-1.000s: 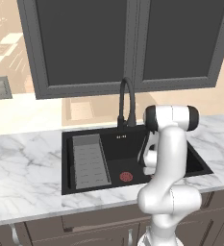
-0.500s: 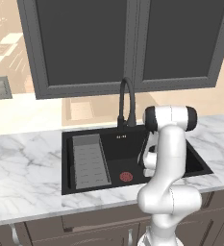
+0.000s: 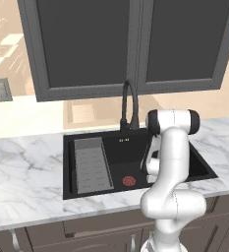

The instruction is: Pick up the bar soap and spray from the sink, and place them back in the cabinet, and close the cabinet doors.

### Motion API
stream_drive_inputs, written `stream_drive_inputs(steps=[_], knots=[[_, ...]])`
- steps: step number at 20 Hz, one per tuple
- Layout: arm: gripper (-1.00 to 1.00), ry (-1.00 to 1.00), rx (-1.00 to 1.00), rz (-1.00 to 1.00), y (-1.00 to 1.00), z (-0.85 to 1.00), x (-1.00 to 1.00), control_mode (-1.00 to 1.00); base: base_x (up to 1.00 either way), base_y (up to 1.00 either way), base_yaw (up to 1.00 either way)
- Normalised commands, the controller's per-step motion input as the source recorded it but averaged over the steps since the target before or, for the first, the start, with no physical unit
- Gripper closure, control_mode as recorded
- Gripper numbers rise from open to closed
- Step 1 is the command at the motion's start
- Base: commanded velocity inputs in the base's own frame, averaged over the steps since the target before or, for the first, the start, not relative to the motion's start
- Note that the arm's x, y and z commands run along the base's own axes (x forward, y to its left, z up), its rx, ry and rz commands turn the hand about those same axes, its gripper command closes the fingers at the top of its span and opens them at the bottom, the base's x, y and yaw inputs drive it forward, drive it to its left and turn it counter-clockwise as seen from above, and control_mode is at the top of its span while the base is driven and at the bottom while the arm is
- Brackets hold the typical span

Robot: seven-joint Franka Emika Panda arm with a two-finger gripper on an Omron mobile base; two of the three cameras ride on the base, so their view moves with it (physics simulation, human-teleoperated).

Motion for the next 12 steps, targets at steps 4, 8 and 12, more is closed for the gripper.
stream_drive_inputs(steps=[4, 8, 12], knots=[[-1.00, 0.02, 0.00, 0.00, 0.00, -0.14, 0.00, -1.00, 0.00, 0.00, 0.00], [-1.00, 0.02, 0.00, 0.00, 0.00, -0.13, 0.00, -1.00, 0.00, 0.00, 0.00], [1.00, 0.02, 0.00, 0.00, 0.00, -0.15, 0.00, -1.00, 0.00, 0.00, 0.00]])
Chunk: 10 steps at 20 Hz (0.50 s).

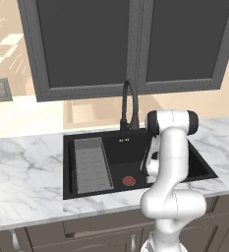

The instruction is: Pick up the bar soap and spray from the sink, and place them back in the cabinet, and close the cabinet doors.

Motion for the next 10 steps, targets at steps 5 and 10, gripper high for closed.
stream_drive_inputs(steps=[5, 10], knots=[[1.00, 0.02, 0.00, 0.00, 0.00, -0.17, 0.00, -1.00, 0.00, 0.00, 0.00], [1.00, 0.00, 0.00, 0.00, 0.00, -0.05, 0.00, -1.00, 0.00, 0.00, 0.00]])
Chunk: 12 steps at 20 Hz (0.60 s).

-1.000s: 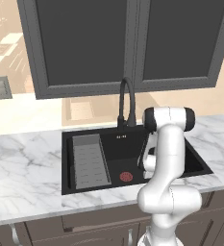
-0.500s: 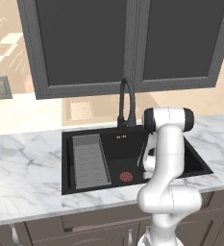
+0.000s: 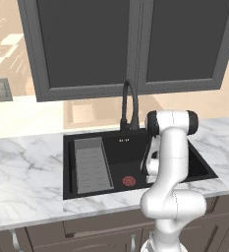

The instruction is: Pick up the bar soap and spray from the sink, and place them back in the cabinet, and close the cabinet doors.

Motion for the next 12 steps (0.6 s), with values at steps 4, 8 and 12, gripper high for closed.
stream_drive_inputs(steps=[4, 8, 12], knots=[[1.00, 0.00, 0.00, 0.00, -0.01, 0.00, 0.00, -1.00, 0.00, 0.00, 0.00], [1.00, 0.00, 0.00, 0.00, -0.05, 0.07, -0.01, -1.00, 0.00, 0.00, 0.00], [1.00, 0.00, 0.00, 0.00, -0.13, 0.12, -0.01, -1.00, 0.00, 0.00, 0.00]])
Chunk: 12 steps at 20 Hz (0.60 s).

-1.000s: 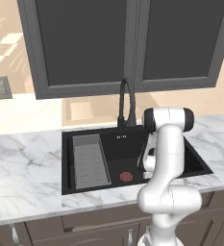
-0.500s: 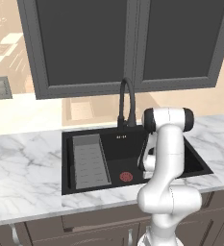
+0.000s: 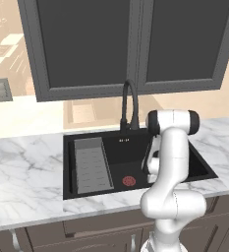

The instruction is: Pick up the bar soap and spray from the sink, and place them back in the cabinet, and close the cabinet doors.

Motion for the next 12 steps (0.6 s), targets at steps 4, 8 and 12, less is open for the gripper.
stream_drive_inputs(steps=[4, 8, 12], knots=[[1.00, 0.00, 0.00, 0.00, -0.05, 0.12, 0.00, -1.00, 0.00, 0.00, 0.00], [1.00, 0.00, 0.00, 0.00, 0.00, 0.12, 0.00, -1.00, 0.00, 0.00, 0.00], [1.00, 0.00, 0.00, 0.00, 0.00, 0.06, 0.00, -1.00, 0.00, 0.00, 0.00]])
